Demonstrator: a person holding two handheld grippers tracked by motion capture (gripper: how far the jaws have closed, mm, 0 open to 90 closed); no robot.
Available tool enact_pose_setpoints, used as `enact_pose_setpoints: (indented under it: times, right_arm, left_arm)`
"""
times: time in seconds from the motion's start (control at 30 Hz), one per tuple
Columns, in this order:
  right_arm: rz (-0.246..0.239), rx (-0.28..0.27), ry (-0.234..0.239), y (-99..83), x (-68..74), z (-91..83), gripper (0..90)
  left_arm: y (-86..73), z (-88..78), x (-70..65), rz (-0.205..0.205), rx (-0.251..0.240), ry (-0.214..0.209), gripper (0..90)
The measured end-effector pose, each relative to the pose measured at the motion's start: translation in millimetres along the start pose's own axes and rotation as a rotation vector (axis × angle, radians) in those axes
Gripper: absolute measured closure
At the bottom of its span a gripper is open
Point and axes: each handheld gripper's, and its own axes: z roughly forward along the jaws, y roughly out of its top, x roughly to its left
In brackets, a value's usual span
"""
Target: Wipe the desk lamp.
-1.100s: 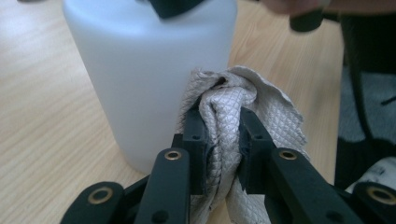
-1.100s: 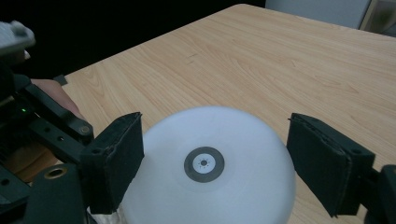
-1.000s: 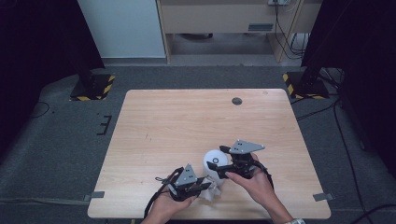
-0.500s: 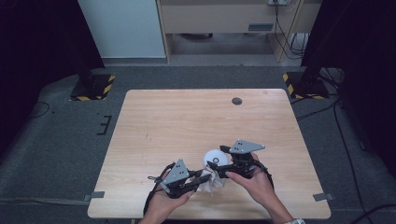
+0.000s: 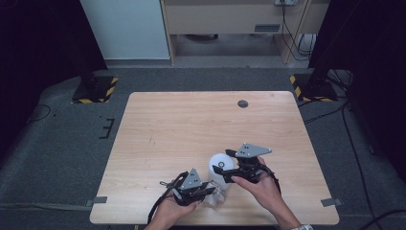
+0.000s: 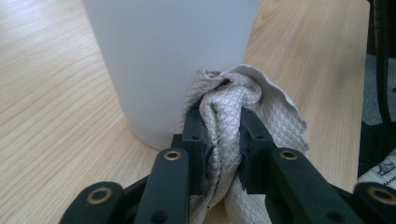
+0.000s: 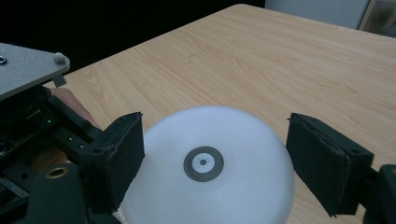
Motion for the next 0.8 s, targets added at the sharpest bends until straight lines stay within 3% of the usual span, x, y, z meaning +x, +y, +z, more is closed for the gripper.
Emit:
enact_pose_setpoints:
  times: [0.07,0.17,0.37,0.6,0.8]
  right_arm:
    - [0.002,-0.001,0.0,-0.1,-0.6,-0.2,20.3]
    - [0.004,-0.002,-0.002,-0.2,-1.0,-0.4,20.3]
    - [0.002,-0.002,-0.002,-0.2,-0.9,-0.4,20.3]
    - [0.006,-0.003,0.0,-0.5,-1.6,-0.5,20.5]
    - [0.007,-0.002,-0.001,-0.4,-1.6,-0.9,20.6]
  left_arm:
    - [2.5,-3.2,-1.1,0.009,-0.033,-0.008,74.9]
    - [10.4,-12.4,-3.2,0.013,-0.12,-0.02,75.0]
    - [20.4,-30.3,-1.1,-0.028,-0.273,-0.022,74.7]
    - [15.0,-29.8,7.1,-0.054,-0.226,-0.017,74.3]
    - [9.1,-30.9,15.9,-0.072,-0.19,0.033,74.4]
